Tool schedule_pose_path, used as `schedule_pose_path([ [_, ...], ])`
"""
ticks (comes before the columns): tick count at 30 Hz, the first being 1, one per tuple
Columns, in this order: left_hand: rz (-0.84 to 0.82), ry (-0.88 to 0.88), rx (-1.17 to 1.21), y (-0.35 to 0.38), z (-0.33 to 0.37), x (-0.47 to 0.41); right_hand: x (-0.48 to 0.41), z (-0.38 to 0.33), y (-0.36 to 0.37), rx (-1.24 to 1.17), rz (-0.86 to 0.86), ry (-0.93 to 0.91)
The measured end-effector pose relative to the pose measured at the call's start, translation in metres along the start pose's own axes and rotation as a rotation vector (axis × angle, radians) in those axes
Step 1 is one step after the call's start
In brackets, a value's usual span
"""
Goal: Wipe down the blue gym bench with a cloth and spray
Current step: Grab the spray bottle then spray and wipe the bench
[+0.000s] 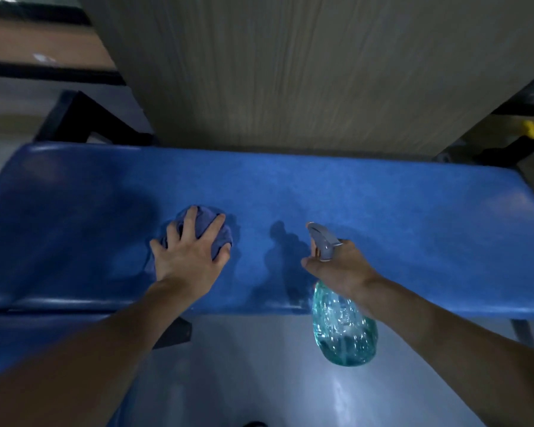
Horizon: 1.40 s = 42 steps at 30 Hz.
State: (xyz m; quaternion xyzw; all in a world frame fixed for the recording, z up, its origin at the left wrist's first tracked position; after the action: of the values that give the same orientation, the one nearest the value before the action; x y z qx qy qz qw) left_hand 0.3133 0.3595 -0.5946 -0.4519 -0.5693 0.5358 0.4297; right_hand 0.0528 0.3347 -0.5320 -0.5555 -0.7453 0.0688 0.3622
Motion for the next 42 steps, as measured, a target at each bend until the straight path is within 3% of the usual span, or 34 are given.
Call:
schedule_pose_path([
  [6,0.022,-0.101,0.017,0.002,-0.058,0.016,-0.006,-0.038,0.044,0.189,-0.058,-0.045],
  [10,0.127,-0.160,0.048,-0.002,-0.094,0.035,-0.009,-0.064,0.071,0.099,-0.100,-0.051],
  [15,0.046,-0.227,0.020,0.005,-0.142,0.063,-0.013,-0.110,0.122,0.096,-0.221,-0.114],
  [20,0.023,-0.305,0.013,0.008,-0.172,0.089,-0.021,-0.144,0.164,0.229,-0.179,-0.138],
  [29,-0.009,-0.422,-0.001,0.006,-0.209,0.138,-0.016,-0.208,0.232,0.176,-0.298,-0.217],
  [33,0.034,-0.423,-0.005,0.006,-0.219,0.161,-0.014,-0.239,0.262,0.309,-0.292,-0.356],
  [36,0.082,-0.440,-0.017,0.008,-0.224,0.177,-0.007,-0.239,0.269,0.357,-0.262,-0.302],
  [42,0.036,-0.534,-0.026,0.009,-0.225,0.225,0.056,-0.198,0.273,0.359,-0.482,-0.332],
])
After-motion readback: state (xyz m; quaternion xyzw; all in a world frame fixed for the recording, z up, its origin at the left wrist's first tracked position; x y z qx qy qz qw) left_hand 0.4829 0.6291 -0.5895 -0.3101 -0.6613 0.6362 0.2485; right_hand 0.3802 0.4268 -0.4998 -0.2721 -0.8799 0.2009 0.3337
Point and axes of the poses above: each hand's wrist, its own x-axis away from the middle knuckle, its own y-axis out of the palm, z = x × y, the point moved 4 cm from there along -x, towards the middle knuckle, and after that the axes turned 4 degrees about -x, right-handed, at the moved point
